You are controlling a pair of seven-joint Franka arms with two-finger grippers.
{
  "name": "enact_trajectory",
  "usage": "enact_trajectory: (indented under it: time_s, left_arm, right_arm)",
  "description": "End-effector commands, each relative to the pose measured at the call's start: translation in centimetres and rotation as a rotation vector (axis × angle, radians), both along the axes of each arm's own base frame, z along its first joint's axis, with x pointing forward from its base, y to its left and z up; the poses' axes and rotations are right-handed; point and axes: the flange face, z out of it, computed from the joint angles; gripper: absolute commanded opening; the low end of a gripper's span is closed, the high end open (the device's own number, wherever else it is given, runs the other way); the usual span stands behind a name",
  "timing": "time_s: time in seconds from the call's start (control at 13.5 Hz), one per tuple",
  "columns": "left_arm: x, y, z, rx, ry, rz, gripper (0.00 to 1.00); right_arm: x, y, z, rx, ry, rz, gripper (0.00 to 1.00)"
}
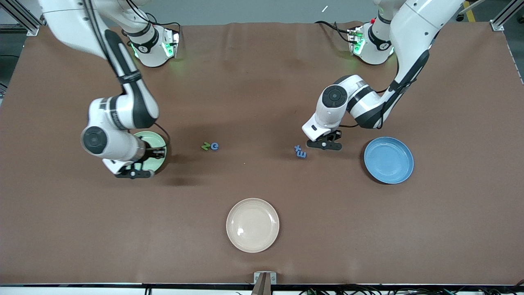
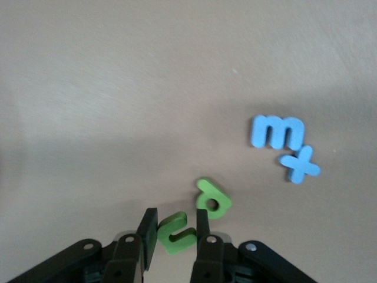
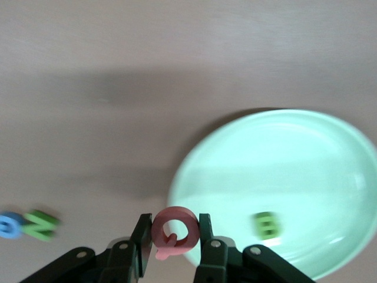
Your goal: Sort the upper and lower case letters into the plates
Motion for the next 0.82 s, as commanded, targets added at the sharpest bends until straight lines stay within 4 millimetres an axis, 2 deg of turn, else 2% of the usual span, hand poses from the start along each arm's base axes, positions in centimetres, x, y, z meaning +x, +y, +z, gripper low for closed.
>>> enact_trajectory:
  time_s: [0.0, 0.22, 0.37, 0.52, 0.74]
  left_arm:
    - [1.1, 2.3, 2.4, 0.007, -0.025, 0.052, 0.12]
    - [2.5, 5.5, 3.7, 0.019, 0.003, 0.057, 0.11]
    - [3.7, 8.8, 4.4, 0.043, 0.016, 0.037, 0.11]
    - [4.7, 12.5, 4.7, 0.062, 0.021, 0.017, 0.11]
    - [5.4, 19.3, 3.9, 0.08, 0.074, -0.032, 0.11]
  right_arm:
    - [-1.3, -4.7, -0.7, 0.043, -0.005, 0.062, 0.0]
    - [-2.1, -9.4, -2.4, 0.061, -0.041, 0.119, 0.0]
    - [-2.8, -11.0, -3.4, 0.067, -0.034, 0.13, 0.01]
    - [-3.6, -11.1, -4.5, 0.061, -0.045, 0.127, 0.01]
    - [-3.7, -11.2, -5.7, 0.058, -0.034, 0.126, 0.05]
